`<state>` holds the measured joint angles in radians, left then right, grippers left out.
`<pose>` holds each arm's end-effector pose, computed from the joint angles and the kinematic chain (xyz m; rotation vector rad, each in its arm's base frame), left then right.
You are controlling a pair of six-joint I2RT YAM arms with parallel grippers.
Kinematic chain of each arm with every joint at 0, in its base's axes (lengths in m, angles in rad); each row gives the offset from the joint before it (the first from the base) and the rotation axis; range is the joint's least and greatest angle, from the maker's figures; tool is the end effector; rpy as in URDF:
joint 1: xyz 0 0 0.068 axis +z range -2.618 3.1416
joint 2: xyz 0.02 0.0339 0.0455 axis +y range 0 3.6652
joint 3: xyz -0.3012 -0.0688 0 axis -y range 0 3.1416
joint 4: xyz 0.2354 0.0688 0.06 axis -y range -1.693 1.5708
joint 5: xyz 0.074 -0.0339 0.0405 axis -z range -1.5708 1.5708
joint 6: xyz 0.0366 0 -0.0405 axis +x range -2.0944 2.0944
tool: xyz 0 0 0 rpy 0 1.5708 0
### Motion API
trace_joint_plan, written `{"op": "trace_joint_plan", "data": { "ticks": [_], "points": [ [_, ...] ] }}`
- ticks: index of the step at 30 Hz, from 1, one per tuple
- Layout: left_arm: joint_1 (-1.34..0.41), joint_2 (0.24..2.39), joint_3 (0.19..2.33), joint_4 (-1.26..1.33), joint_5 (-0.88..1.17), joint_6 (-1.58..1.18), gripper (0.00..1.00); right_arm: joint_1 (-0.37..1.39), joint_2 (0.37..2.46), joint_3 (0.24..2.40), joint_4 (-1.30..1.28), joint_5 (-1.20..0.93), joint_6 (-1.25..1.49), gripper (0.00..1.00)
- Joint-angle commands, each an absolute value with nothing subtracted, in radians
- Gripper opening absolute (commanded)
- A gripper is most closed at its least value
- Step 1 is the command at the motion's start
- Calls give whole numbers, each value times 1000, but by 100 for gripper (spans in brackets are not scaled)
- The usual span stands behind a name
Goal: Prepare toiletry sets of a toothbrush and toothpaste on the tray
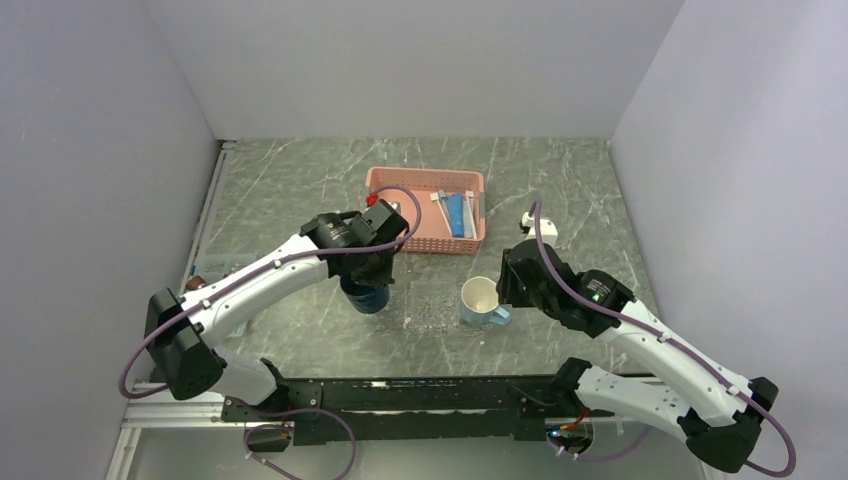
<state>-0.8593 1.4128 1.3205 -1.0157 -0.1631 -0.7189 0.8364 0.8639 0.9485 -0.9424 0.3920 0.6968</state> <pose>0.1754 -0.1943 0.3505 0.1369 2.6839 -0.2946 0.0937 0.0830 0.3406 0.0095 2.3612 0.2716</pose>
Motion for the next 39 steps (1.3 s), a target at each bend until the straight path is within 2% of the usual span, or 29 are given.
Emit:
{"op": "trace_joint_plan", "data": {
  "ticks": [1,11,39],
  "points": [
    [-887,1423,1288,-947,-232,-768,0,834,857,948,-936,408,708,40],
    [-922,1439,1227,-839,-261,-800,0,835,874,945,-929,405,705,40],
    [-956,1559,1182,-738,-265,-819,0,834,853,936,-951,408,714,40]
  ]
}}
